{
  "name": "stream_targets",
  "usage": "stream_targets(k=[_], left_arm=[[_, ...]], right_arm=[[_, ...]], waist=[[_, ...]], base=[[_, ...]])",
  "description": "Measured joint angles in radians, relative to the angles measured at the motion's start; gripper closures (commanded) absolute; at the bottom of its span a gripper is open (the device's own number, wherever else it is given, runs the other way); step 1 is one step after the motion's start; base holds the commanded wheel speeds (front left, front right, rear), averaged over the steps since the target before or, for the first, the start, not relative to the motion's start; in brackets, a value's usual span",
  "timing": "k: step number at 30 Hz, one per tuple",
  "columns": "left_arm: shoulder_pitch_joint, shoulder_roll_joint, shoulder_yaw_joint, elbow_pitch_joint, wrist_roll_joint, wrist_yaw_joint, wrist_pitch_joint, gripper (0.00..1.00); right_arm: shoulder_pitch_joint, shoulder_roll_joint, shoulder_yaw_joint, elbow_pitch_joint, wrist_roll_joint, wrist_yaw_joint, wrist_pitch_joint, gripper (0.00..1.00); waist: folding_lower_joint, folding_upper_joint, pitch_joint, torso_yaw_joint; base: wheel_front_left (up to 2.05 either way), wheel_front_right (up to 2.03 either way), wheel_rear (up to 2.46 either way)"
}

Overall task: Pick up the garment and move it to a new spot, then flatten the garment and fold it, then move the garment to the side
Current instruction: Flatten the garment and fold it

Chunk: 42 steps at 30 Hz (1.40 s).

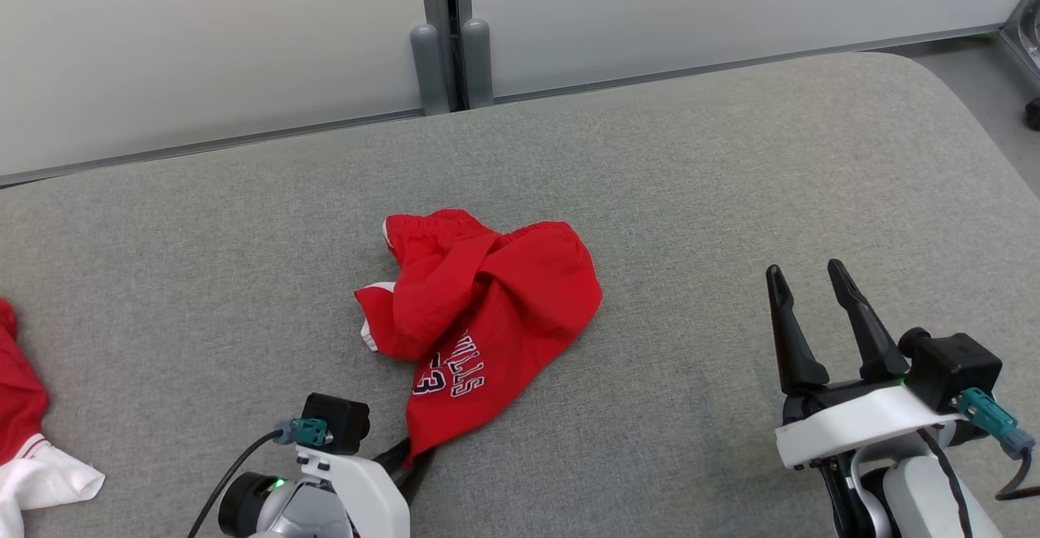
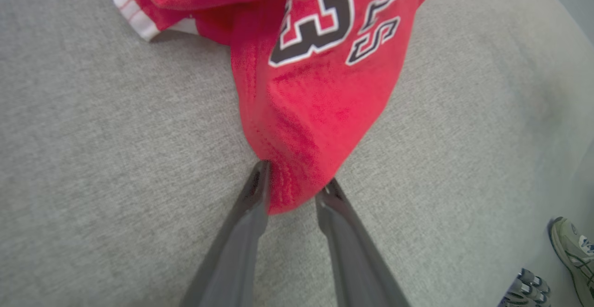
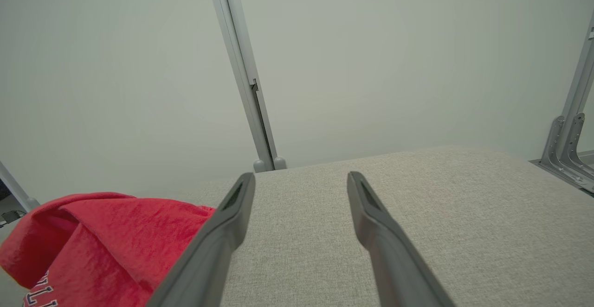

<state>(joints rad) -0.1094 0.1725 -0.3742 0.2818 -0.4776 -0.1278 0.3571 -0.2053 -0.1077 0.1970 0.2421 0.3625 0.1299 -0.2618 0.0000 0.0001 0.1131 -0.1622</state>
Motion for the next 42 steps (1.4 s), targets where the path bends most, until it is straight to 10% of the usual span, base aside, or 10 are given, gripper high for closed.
stream_targets(k=[14, 23, 24, 26, 29, 42], left_arm=[[0.033, 0.151, -0.032, -0.156, 0.0, 0.0, 0.177, 1.0], [0.152, 0.245, -0.001, -0.339, -0.013, 0.083, 0.328, 1.0], [0.162, 0.25, 0.002, -0.343, -0.013, 0.091, 0.331, 0.97], [0.176, 0.251, 0.005, -0.344, -0.013, 0.103, 0.332, 0.36], [0.191, 0.251, 0.004, -0.326, -0.013, 0.111, 0.327, 0.0], [0.201, 0.228, 0.037, -0.368, 0.013, 0.156, 0.189, 0.0]], right_arm=[[0.016, 0.007, -0.024, 0.011, -0.002, 0.0, 0.0, 0.0], [0.022, -0.005, -0.044, 0.015, 0.0, 0.0, 0.0, 0.0], [0.023, -0.007, -0.045, 0.015, 0.0, 0.0, 0.0, 0.0], [0.025, -0.009, -0.046, 0.016, 0.0, 0.0, 0.0, 0.0], [0.027, -0.014, -0.046, 0.019, 0.0, 0.0, 0.0, 0.0], [0.03, -0.047, 0.018, 0.045, 0.015, 0.0, 0.0, 0.0]], waist=[[0.0, 0.0, -0.044, 0.064], [0.0, 0.0, -0.048, 0.093], [0.0, 0.0, -0.048, 0.094], [0.0, 0.0, -0.048, 0.096], [0.0, 0.0, -0.05, 0.099], [0.0, 0.0, -0.083, 0.144]], base=[[0.0, 0.0, 0.0], [0.0, 0.0, 0.0], [0.0, 0.0, 0.0], [0.0, 0.0, 0.0], [0.0, 0.0, 0.0], [0.0, 0.0, 0.0]])
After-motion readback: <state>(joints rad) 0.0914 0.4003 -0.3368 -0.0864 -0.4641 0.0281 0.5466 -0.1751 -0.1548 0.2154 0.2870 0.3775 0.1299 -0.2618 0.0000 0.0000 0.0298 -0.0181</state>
